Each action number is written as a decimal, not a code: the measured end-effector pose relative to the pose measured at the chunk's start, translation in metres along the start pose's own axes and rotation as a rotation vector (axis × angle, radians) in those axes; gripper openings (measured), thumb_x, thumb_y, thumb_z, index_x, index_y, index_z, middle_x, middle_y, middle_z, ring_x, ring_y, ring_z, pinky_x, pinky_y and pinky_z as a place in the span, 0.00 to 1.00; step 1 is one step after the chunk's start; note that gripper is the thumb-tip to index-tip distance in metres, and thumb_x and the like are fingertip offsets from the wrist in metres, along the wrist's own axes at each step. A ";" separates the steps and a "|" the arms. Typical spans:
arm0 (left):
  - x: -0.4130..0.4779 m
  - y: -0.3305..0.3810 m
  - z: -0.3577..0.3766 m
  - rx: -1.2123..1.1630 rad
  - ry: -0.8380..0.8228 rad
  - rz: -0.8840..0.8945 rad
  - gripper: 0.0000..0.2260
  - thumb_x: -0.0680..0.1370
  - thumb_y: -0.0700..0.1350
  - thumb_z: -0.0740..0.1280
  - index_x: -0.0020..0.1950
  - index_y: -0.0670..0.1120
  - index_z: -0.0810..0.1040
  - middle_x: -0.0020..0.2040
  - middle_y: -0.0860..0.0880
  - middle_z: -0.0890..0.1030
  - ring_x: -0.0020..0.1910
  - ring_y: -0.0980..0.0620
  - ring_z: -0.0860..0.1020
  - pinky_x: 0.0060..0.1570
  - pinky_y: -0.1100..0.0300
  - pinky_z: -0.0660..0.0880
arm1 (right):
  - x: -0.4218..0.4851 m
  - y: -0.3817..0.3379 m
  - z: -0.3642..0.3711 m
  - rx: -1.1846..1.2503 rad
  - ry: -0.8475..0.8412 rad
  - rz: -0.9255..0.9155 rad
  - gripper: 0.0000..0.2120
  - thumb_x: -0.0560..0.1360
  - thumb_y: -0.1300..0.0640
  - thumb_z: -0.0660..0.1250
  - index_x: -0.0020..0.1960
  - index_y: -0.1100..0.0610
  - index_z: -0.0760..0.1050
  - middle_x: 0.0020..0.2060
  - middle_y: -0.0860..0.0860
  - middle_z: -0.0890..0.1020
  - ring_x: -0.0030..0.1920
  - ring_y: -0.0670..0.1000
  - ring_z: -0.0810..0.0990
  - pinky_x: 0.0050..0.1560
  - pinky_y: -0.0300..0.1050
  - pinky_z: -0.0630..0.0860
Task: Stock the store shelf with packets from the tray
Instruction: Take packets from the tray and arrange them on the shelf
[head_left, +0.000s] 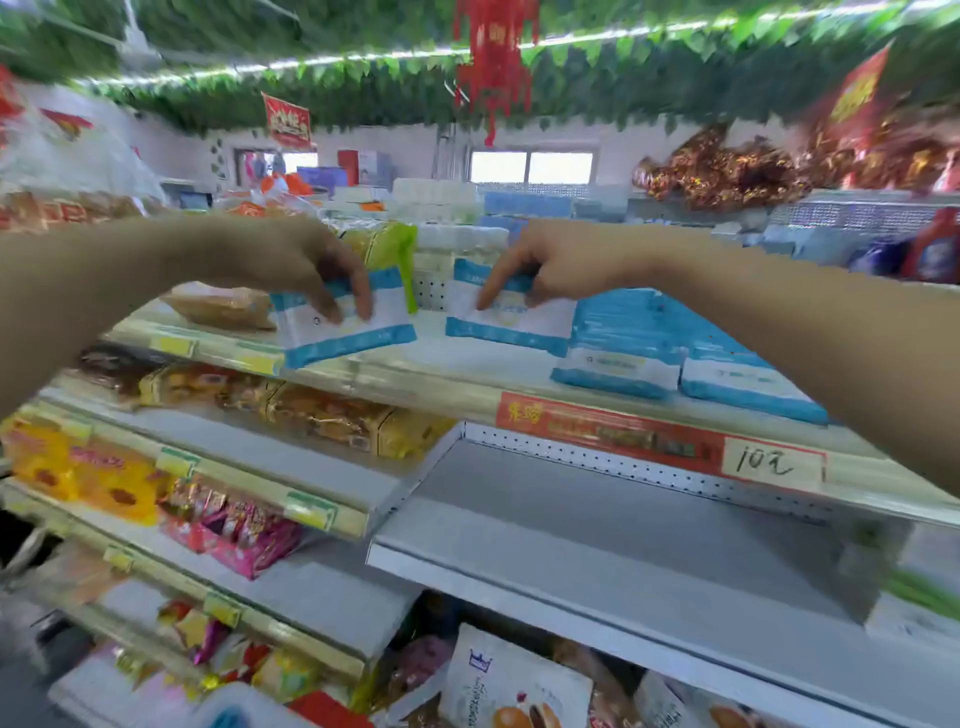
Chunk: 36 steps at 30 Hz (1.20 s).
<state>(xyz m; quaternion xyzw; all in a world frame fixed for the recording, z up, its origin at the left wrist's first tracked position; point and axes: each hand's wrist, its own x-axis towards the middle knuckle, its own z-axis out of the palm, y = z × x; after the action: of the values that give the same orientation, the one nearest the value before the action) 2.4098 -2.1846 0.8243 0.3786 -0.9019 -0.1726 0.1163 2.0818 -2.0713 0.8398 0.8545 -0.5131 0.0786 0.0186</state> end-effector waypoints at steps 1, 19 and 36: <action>0.011 0.014 0.002 -0.009 -0.012 0.023 0.15 0.74 0.34 0.77 0.49 0.56 0.88 0.47 0.54 0.87 0.41 0.57 0.85 0.38 0.65 0.79 | -0.011 0.010 -0.004 0.000 -0.005 0.018 0.24 0.74 0.70 0.69 0.59 0.44 0.86 0.28 0.39 0.73 0.30 0.41 0.69 0.33 0.37 0.63; 0.105 0.134 0.049 0.082 -0.114 0.252 0.15 0.75 0.35 0.75 0.48 0.58 0.87 0.54 0.61 0.85 0.54 0.59 0.82 0.58 0.60 0.77 | -0.092 0.081 0.010 0.225 -0.080 0.263 0.25 0.79 0.70 0.65 0.59 0.41 0.85 0.55 0.28 0.77 0.51 0.30 0.76 0.53 0.34 0.69; 0.121 0.131 0.056 0.035 -0.149 0.238 0.13 0.77 0.36 0.74 0.49 0.56 0.87 0.54 0.62 0.85 0.53 0.59 0.83 0.49 0.64 0.80 | -0.088 0.089 0.020 0.353 -0.159 0.225 0.24 0.76 0.66 0.73 0.64 0.42 0.82 0.65 0.41 0.79 0.62 0.47 0.80 0.65 0.47 0.78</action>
<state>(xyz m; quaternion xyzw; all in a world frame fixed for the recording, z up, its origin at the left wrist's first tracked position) 2.2233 -2.1743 0.8347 0.2568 -0.9495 -0.1693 0.0620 1.9648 -2.0385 0.8026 0.7853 -0.5834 0.1011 -0.1809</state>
